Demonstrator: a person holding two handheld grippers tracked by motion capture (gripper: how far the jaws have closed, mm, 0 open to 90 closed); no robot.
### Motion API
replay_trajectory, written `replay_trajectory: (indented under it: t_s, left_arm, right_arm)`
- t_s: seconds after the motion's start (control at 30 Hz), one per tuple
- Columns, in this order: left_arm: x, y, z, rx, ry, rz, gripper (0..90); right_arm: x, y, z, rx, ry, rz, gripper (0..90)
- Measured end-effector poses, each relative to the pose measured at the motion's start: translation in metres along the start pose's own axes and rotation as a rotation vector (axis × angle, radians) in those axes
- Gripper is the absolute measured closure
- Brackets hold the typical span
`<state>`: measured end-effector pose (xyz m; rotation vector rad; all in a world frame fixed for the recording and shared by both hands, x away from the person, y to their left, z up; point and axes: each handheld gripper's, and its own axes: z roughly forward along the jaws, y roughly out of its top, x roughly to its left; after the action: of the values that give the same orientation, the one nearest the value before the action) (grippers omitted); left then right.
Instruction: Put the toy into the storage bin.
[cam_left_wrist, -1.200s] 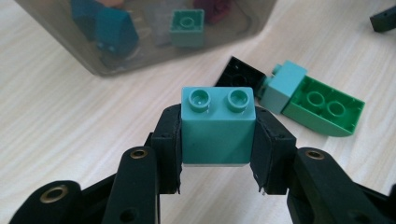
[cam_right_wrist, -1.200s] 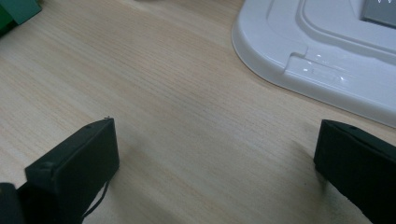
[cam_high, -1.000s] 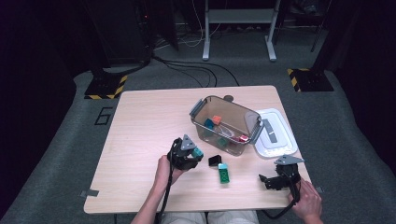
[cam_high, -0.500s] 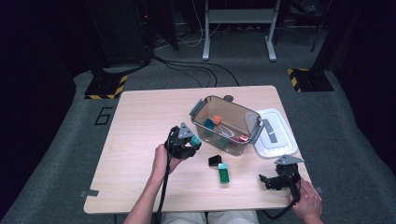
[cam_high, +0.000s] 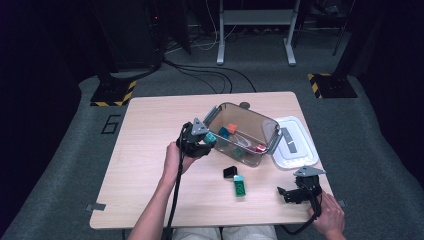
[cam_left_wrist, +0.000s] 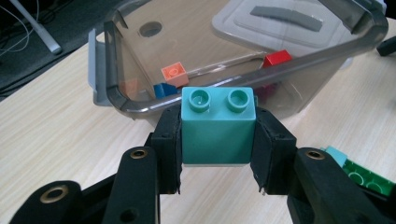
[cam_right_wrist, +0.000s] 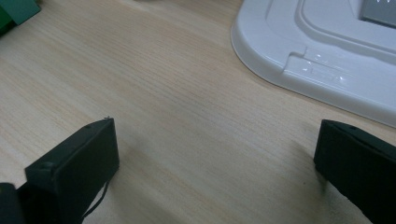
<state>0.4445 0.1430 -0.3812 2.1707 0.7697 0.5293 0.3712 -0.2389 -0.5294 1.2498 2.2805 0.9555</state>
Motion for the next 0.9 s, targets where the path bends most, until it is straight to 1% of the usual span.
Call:
replay_trajectory:
  t_s: [0.03, 0.13, 0.23, 0.37, 0.4, 0.43, 0.5, 0.8, 0.9]
  left_arm:
    - [0.001, 0.002, 0.000, 0.002, 0.001, 0.008, 58.6]
    - [0.002, 0.007, 0.001, 0.002, 0.003, 0.004, 58.6]
    - [0.005, 0.012, 0.001, 0.003, 0.009, 0.018, 58.6]
    - [0.009, 0.020, 0.002, 0.004, 0.018, 0.015, 58.6]
    - [0.010, 0.022, 0.003, 0.010, 0.019, 0.023, 58.6]
    - [0.011, 0.024, 0.003, 0.006, 0.021, 0.016, 58.6]
    - [0.011, 0.027, 0.004, 0.006, 0.025, 0.018, 58.6]
    - [0.014, 0.045, 0.011, 0.013, 0.030, 0.036, 58.6]
    - [0.016, 0.050, 0.014, 0.019, 0.033, 0.029, 58.6]
  right_arm:
    - [0.000, 0.000, 0.000, 0.000, 0.000, 0.000, 0.0]
    - [0.000, 0.000, 0.000, 0.000, 0.000, -0.001, 0.0]
    - [0.000, 0.000, 0.000, 0.000, 0.000, -0.001, 0.0]
    - [0.000, 0.000, 0.000, 0.000, 0.000, -0.001, 0.0]
    - [0.000, 0.000, 0.000, 0.000, 0.000, 0.000, 0.0]
    - [0.000, 0.000, 0.000, 0.000, 0.000, 0.000, 0.0]
    - [0.000, 0.000, 0.000, 0.000, 0.000, 0.000, 0.0]
    - [0.000, 0.000, 0.000, 0.000, 0.000, -0.001, 0.0]
    - [0.000, 0.000, 0.000, 0.000, 0.000, -0.001, 0.0]
